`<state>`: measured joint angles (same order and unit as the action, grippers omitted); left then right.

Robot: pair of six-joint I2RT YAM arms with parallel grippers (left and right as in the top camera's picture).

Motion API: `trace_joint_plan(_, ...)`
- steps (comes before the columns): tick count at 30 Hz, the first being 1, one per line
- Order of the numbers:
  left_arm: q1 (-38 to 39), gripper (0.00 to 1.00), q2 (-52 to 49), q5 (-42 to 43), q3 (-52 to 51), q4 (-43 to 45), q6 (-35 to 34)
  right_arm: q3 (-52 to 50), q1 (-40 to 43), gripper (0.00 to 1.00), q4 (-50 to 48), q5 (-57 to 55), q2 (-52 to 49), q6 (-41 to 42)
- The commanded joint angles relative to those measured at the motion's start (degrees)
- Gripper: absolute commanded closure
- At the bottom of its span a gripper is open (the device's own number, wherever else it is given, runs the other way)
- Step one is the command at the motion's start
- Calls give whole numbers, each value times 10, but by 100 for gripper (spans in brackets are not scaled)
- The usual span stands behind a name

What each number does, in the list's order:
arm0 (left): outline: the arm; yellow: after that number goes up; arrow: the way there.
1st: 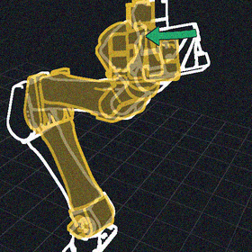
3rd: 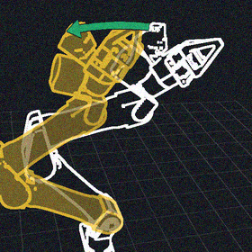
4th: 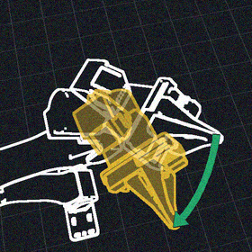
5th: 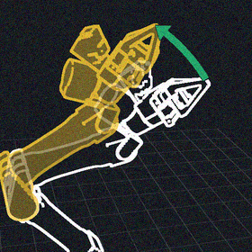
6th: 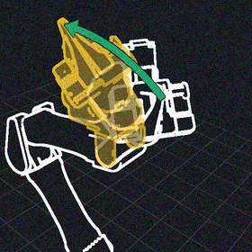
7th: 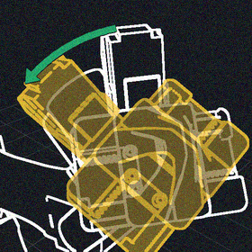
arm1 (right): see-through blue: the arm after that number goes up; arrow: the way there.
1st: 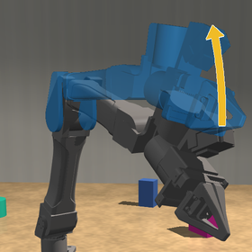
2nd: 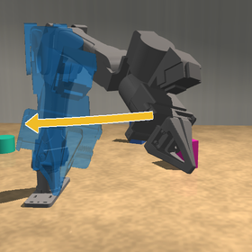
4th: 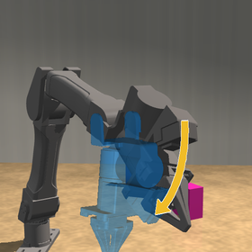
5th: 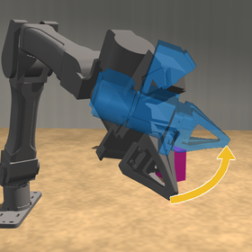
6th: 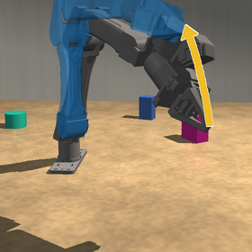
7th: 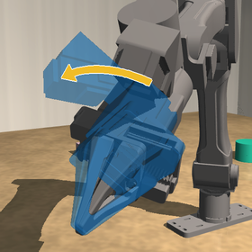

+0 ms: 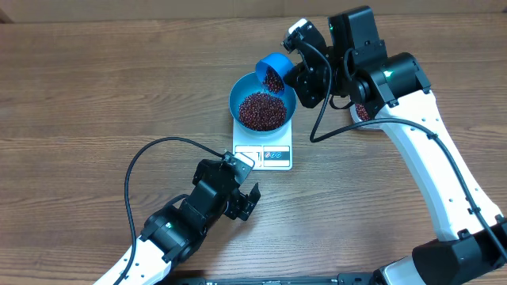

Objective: Scoop item into bowl and weigh 150g on scale
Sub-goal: 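Tip the scoop with the right gripper to pour beans into bowl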

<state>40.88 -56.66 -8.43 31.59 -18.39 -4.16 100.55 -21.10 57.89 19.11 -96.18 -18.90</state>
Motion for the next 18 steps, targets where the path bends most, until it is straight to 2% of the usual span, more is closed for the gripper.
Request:
trace_joint_plan(1,4,1,-2,-6,-1,2,-6,19,-3,96,-6,4,16,-12)
trace_joint_plan(18,4,0,-2,-6,-1,2,-6,19,-3,96,-6,4,16,-39)
